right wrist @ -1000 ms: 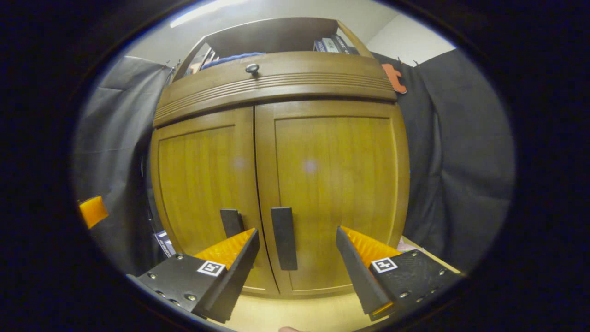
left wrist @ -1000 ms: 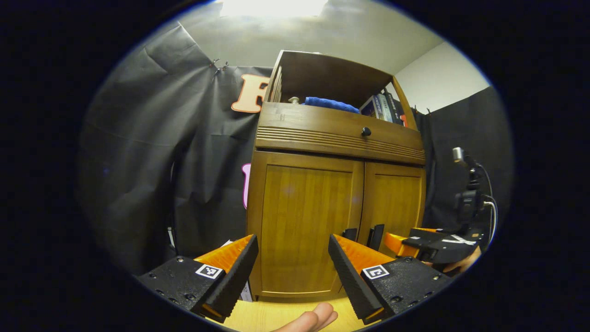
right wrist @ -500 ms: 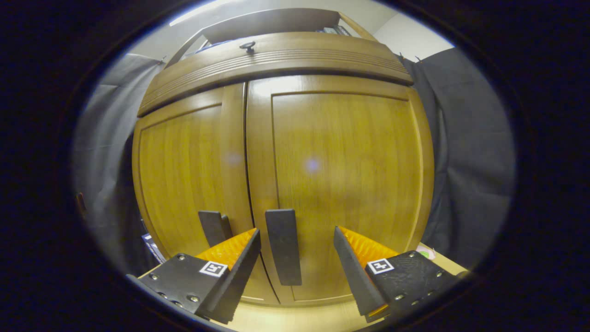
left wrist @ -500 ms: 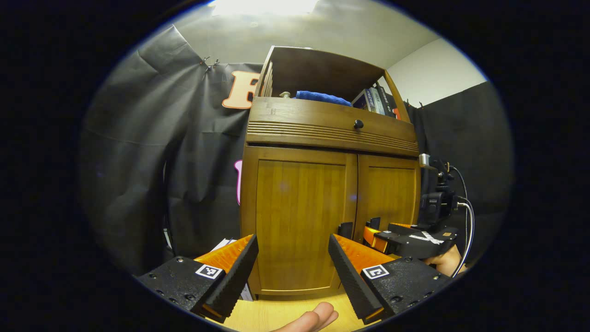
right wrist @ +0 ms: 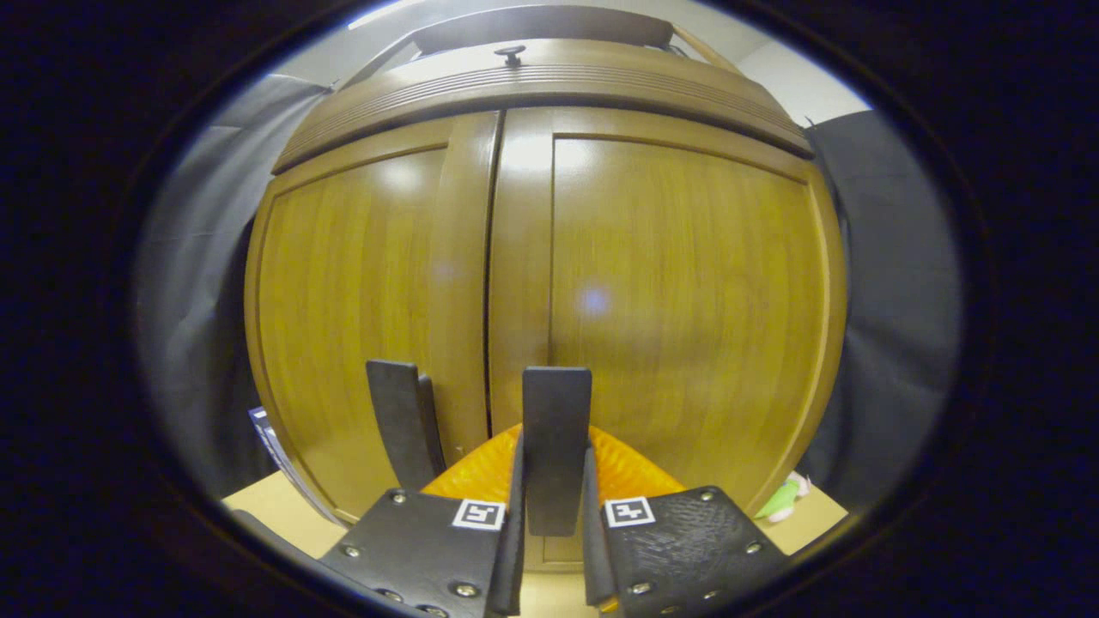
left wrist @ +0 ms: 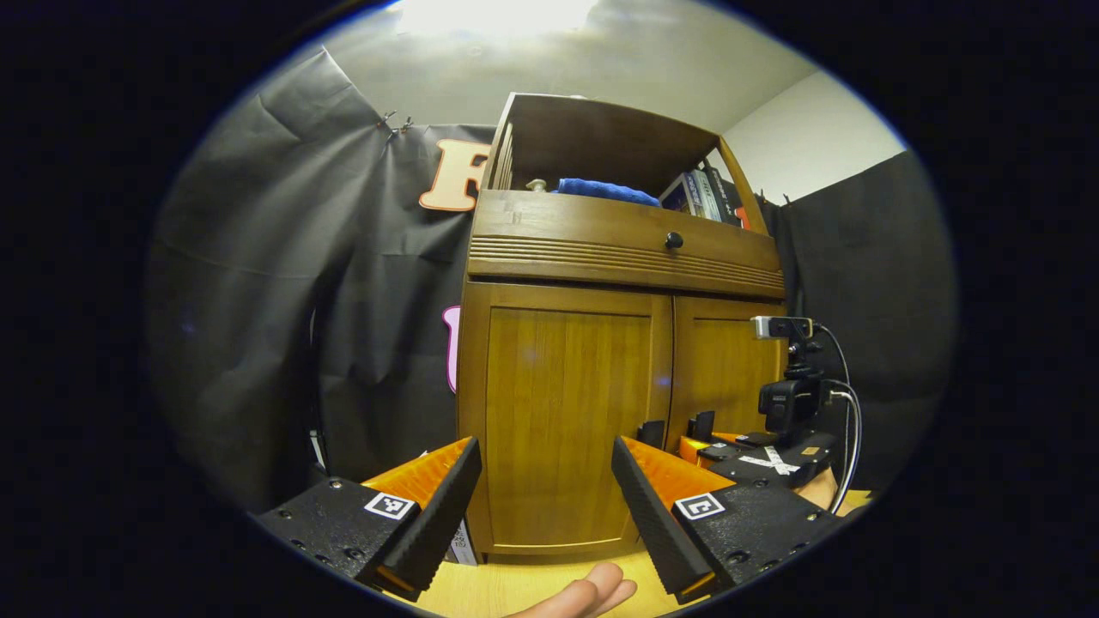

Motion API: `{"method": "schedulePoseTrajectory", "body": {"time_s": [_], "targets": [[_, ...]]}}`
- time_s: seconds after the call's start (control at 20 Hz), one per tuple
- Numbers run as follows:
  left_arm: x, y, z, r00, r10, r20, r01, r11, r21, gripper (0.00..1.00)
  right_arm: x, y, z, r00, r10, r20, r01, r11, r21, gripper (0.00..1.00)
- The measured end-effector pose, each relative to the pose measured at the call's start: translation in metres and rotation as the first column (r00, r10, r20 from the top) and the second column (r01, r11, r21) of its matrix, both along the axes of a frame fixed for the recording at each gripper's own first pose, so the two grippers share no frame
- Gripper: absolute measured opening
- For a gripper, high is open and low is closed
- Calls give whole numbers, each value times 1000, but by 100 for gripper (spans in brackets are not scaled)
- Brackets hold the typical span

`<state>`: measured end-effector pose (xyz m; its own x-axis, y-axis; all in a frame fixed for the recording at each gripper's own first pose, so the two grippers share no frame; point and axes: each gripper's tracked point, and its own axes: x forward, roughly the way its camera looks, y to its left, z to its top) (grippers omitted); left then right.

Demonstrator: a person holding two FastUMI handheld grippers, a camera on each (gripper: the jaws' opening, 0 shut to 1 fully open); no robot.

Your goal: Open the right door of the double-door shoe cabinet with the right hand, and open the left door with the left hand.

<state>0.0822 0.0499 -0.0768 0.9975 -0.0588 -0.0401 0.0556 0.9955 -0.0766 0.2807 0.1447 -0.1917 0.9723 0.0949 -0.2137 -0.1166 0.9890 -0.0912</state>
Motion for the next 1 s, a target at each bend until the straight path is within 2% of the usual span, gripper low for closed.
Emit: {"method": "schedulePoseTrajectory", "body": {"time_s": [0.05,0.1,0.15,0.2,0.4,0.45,0.5,0.6,0.65,0.85,0.9,1.0], "targets": [[1,-1,-2,1000,-4,-6,4,1000,1,90,0,0,0,1000,12,-7,-12,1000,10,28],[3,-1,-3,1000,-4,-10,4,1000,2,94,-2,0,0,1000,24,-11,-24,999,21,28],[3,0,-5,1000,0,-14,0,1000,4,94,-4,0,1,999,37,-18,-37,999,22,28],[5,1,-5,1000,4,-18,-4,1000,5,90,-6,-2,3,999,44,-19,-43,999,23,28],[6,1,-6,1000,10,-21,-10,1000,9,90,-25,-6,5,997,67,-22,-67,998,22,28],[5,1,-6,1000,10,-20,-10,1000,9,90,-29,-7,6,997,75,-24,-74,997,28,24],[5,0,-6,1000,10,-22,-10,1000,8,90,-32,-10,7,996,82,-29,-81,996,31,28],[4,0,-5,1000,8,-20,-8,1000,8,90,-42,-13,8,995,89,-35,-88,995,41,28],[4,1,-5,1000,11,-18,-11,1000,7,95,-45,-15,11,995,92,-36,-90,995,42,28],[5,-1,-7,1000,14,-21,-14,1000,13,90,-58,-21,16,994,101,-40,-99,994,54,28],[5,-1,-7,1000,13,-24,-13,1000,15,95,-67,-26,16,994,104,-42,-102,993,60,28],[6,-3,-9,999,15,-31,-14,1000,19,95,-80,-34,17,993,111,-41,-109,992,64,28]]}}
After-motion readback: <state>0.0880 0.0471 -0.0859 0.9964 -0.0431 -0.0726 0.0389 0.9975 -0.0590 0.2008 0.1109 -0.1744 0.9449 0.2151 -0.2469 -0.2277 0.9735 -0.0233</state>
